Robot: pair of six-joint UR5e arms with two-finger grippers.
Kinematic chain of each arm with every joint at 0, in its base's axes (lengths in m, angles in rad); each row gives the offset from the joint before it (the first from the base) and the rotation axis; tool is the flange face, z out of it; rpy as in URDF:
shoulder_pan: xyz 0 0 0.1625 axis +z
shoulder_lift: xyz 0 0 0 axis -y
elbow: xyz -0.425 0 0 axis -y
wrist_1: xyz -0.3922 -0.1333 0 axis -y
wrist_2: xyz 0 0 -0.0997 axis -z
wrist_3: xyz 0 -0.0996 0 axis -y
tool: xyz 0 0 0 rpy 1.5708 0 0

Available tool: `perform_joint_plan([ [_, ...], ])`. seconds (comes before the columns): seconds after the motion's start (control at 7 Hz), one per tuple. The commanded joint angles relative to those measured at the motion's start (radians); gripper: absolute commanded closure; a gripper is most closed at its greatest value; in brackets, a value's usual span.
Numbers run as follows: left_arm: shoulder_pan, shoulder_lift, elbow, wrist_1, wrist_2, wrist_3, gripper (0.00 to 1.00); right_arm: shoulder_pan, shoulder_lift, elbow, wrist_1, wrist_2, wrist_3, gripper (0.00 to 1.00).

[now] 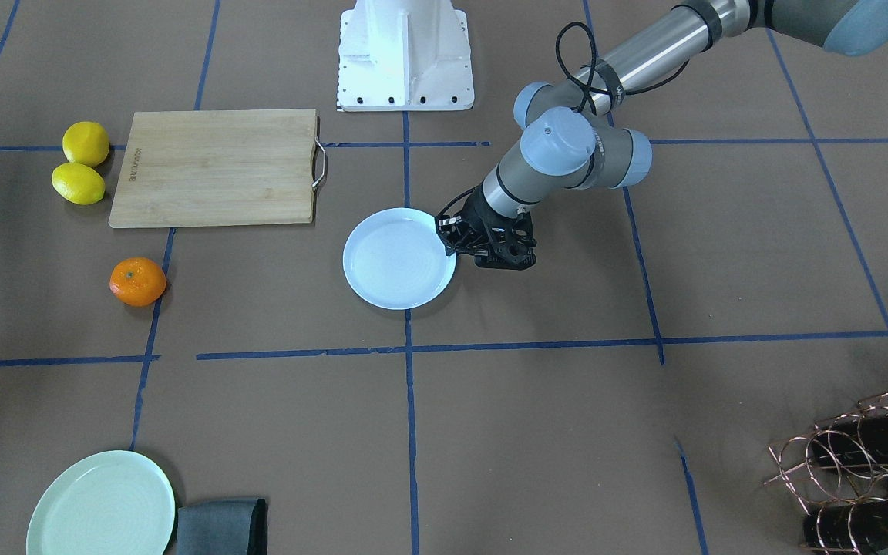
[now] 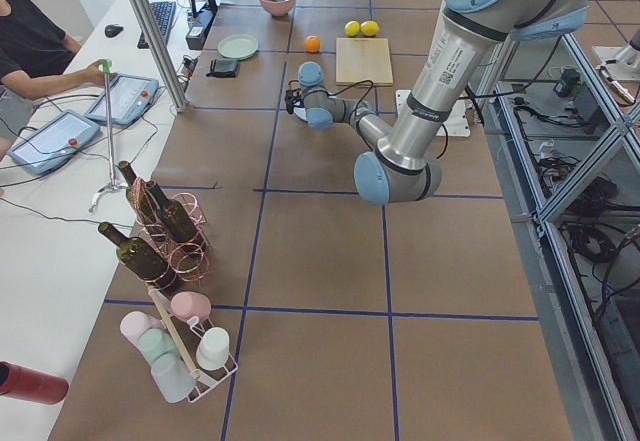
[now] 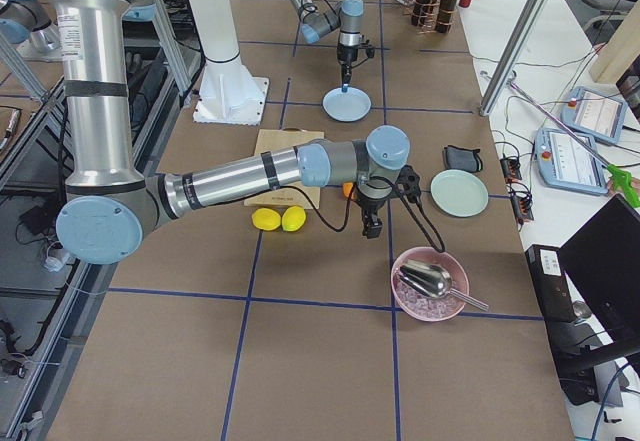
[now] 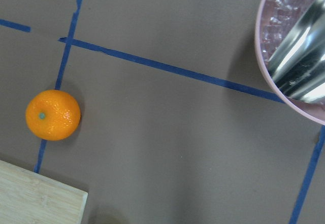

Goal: Pick orange to plate
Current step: 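Slide the white plate with the left gripper toward the table center, then close the right gripper on the orange while the left gripper holds the plate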

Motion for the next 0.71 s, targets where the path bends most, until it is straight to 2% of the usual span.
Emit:
perform_joint_plan([
  [0.0, -0.019, 0.065, -0.133, 0.001, 0.001, -0.008, 0.06, -0.087, 0.028, 0.036, 0.049, -0.003, 0.166, 0.0],
  [0.14, -0.02, 0.075, -0.135, 0.0, 0.002, -0.019, 0.05, -0.155, 0.028, 0.033, 0.158, -0.014, 0.322, 0.0],
  [0.29, -0.022, 0.075, -0.137, 0.0, 0.007, -0.022, 0.05, -0.263, 0.031, 0.033, 0.293, -0.104, 0.53, 0.0],
  [0.43, -0.023, 0.075, -0.14, 0.0, 0.008, -0.022, 0.05, -0.381, 0.031, 0.025, 0.446, -0.247, 0.74, 0.0],
  [0.57, -0.029, 0.078, -0.147, 0.0, 0.013, -0.023, 0.05, -0.47, 0.031, 0.021, 0.501, -0.398, 0.867, 0.0],
])
